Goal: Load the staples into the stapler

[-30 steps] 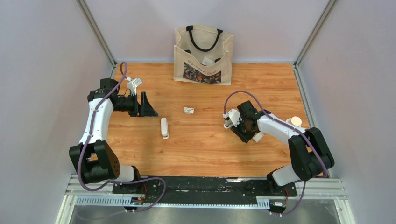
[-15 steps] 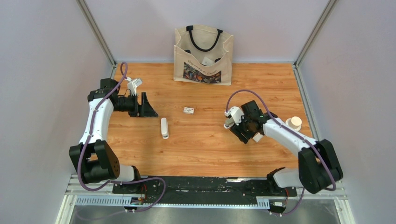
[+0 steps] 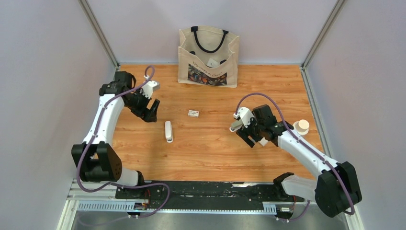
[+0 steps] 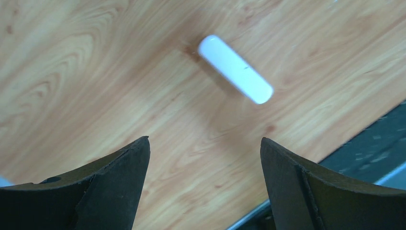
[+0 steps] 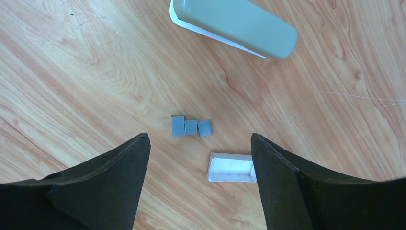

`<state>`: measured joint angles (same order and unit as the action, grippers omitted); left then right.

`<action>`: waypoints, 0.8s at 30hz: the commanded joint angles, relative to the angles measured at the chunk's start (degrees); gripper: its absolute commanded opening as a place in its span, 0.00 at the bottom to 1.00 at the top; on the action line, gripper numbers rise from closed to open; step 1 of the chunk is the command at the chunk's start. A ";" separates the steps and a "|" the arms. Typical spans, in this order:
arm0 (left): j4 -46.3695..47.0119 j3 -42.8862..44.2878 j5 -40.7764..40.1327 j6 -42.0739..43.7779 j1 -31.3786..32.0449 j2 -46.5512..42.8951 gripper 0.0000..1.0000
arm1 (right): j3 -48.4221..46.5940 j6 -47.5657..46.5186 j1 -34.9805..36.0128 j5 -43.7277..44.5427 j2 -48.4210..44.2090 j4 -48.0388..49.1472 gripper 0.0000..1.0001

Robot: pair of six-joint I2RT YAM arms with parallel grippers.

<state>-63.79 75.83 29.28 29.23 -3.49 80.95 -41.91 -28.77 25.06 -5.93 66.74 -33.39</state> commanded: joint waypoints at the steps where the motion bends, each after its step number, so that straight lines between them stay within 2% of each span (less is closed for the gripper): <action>1: 5.06 0.02 -15.64 14.33 5.14 2.28 0.93 | 0.78 -1.02 -0.10 0.13 -3.37 2.71 0.83; 5: 8.41 -3.67 -12.85 31.36 7.08 -0.25 0.94 | 1.39 -1.81 -0.10 -0.39 -5.12 3.15 0.89; 13: 8.51 -13.33 -7.57 76.89 13.76 -8.26 0.99 | 2.97 -3.83 -0.19 0.22 -9.16 4.29 0.98; 18: 2.28 -10.36 -5.90 91.42 17.98 -3.61 0.99 | 3.94 -4.36 -0.19 2.15 -12.59 5.43 1.00; 21: -2.64 -9.74 -10.45 99.41 21.23 -0.54 0.98 | 4.12 -4.36 -0.45 2.77 -13.13 5.61 1.00; 24: -4.85 -9.74 -14.50 102.16 23.96 2.27 0.98 | 4.03 -4.45 -0.54 3.47 -11.90 5.70 1.00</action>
<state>-61.76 64.34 18.06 108.53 17.39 80.40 -38.17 -32.03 24.93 -4.25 54.41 -30.41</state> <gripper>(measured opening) 0.981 0.998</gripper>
